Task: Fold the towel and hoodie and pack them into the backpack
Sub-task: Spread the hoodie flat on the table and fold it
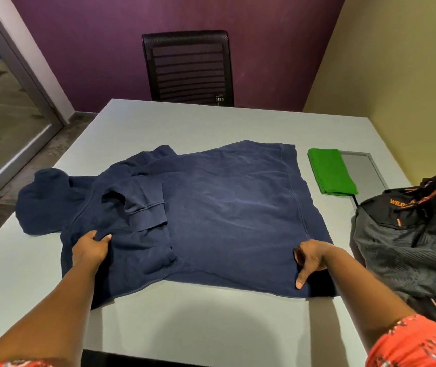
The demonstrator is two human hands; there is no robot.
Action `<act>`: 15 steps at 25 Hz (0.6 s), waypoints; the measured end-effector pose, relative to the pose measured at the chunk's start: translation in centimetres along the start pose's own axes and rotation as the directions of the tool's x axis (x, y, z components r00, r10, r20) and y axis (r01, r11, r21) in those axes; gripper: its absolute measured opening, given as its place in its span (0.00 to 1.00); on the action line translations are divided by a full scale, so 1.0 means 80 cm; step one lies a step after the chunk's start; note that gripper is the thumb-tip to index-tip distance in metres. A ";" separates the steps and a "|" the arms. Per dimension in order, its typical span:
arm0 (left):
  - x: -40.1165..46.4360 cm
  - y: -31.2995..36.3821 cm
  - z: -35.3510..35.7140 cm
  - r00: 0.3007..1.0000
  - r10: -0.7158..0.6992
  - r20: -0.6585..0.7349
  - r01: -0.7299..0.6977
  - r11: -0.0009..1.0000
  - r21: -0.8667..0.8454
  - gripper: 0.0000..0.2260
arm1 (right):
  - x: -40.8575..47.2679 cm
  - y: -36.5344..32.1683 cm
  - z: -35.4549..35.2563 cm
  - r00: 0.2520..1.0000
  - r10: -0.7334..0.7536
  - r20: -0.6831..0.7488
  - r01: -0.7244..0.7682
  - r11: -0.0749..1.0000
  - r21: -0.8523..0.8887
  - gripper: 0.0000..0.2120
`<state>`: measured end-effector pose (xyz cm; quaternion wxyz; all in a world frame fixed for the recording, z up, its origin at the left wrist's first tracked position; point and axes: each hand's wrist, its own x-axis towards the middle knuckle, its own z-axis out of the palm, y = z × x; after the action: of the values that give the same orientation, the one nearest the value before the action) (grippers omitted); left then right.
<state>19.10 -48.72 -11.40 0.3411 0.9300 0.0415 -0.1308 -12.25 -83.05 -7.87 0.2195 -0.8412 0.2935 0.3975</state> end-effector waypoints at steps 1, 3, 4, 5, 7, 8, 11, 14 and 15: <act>-0.001 0.001 0.001 1.000 -0.003 0.002 0.003 1.000 0.007 0.13 | 0.001 0.001 0.003 1.000 -0.002 0.010 0.002 1.000 -0.022 0.28; -0.004 0.002 0.003 1.000 0.002 0.004 -0.002 1.000 0.026 0.14 | 0.001 0.007 0.011 1.000 -0.014 -0.027 0.011 0.994 -0.111 0.31; -0.006 0.002 0.004 1.000 0.005 0.001 -0.005 0.999 0.038 0.15 | 0.002 0.010 0.015 0.999 -0.025 -0.044 0.017 0.986 -0.165 0.33; -0.007 0.002 0.006 1.000 0.009 0.000 -0.009 0.999 0.049 0.15 | 0.002 0.015 0.021 0.998 -0.036 -0.055 0.023 0.975 -0.222 0.39; -0.010 0.003 0.010 1.000 -0.002 -0.006 0.002 0.999 0.048 0.17 | -0.002 0.018 0.032 0.996 -0.052 -0.078 0.022 0.938 -0.346 0.52; -0.011 0.004 0.012 1.000 -0.020 -0.010 0.020 0.999 0.036 0.18 | -0.003 0.019 0.037 0.993 -0.061 -0.100 0.016 0.915 -0.402 0.54; -0.014 0.009 0.015 0.998 -0.043 -0.046 0.042 0.999 -0.029 0.20 | -0.002 0.013 0.041 0.987 -0.081 -0.141 -0.001 0.865 -0.502 0.46; -0.018 0.016 0.009 0.993 -0.025 -0.118 0.012 0.994 -0.111 0.19 | 0.003 0.011 0.035 0.969 -0.147 -0.201 0.054 0.912 -0.406 0.24; -0.019 0.018 0.006 0.988 -0.002 -0.155 -0.016 0.993 -0.118 0.17 | 0.004 0.014 0.029 0.970 -0.119 -0.212 0.047 0.948 -0.316 0.20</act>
<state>17.81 -50.13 -10.41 0.3920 0.9155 0.0722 -0.0543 -14.09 -82.56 -9.68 0.0668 -0.9169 0.2150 0.3296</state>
